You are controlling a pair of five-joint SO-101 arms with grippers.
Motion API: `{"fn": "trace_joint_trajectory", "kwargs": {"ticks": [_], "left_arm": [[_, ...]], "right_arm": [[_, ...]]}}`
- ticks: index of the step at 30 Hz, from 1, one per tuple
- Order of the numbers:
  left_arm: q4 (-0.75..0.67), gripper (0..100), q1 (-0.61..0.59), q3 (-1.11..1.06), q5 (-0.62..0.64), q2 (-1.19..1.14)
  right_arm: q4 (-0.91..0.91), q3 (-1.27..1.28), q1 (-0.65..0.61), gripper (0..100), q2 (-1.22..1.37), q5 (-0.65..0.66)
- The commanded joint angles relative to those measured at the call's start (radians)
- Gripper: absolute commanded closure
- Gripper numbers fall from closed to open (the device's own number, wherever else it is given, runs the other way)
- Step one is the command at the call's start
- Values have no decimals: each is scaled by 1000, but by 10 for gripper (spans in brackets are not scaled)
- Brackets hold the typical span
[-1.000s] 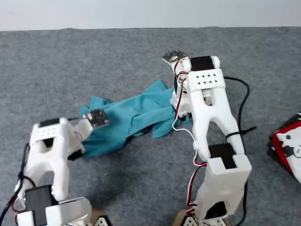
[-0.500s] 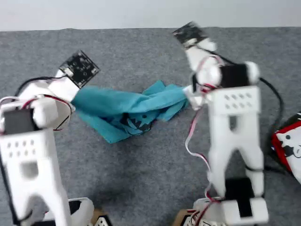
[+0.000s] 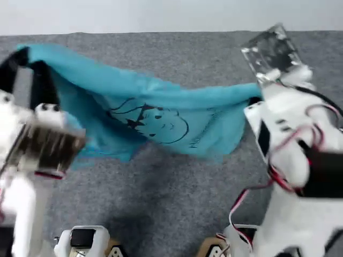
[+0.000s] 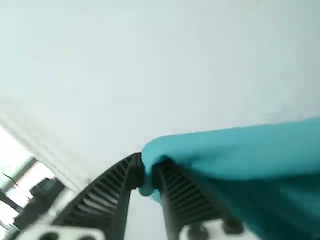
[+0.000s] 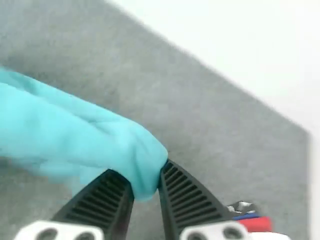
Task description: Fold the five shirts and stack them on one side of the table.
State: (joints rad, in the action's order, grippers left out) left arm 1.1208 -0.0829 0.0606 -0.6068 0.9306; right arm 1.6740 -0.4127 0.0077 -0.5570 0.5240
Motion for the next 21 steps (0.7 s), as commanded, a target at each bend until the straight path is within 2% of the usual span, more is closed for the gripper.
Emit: {"fn": "trace_joint_trajectory", "kwargs": {"ticks": [1,13,18,21], "left_arm": [[-130,998,2,39,8,80],[-293,998,-2,41,6,212],[-282,998,-2,41,6,218],[-218,998,-2,41,6,216]], "right_arm": [[-76,-48,76,990,-93,12],[-191,-48,90,990,-280,29],[-248,-48,90,990,-297,32],[-289,-48,91,990,-295,68]]}}
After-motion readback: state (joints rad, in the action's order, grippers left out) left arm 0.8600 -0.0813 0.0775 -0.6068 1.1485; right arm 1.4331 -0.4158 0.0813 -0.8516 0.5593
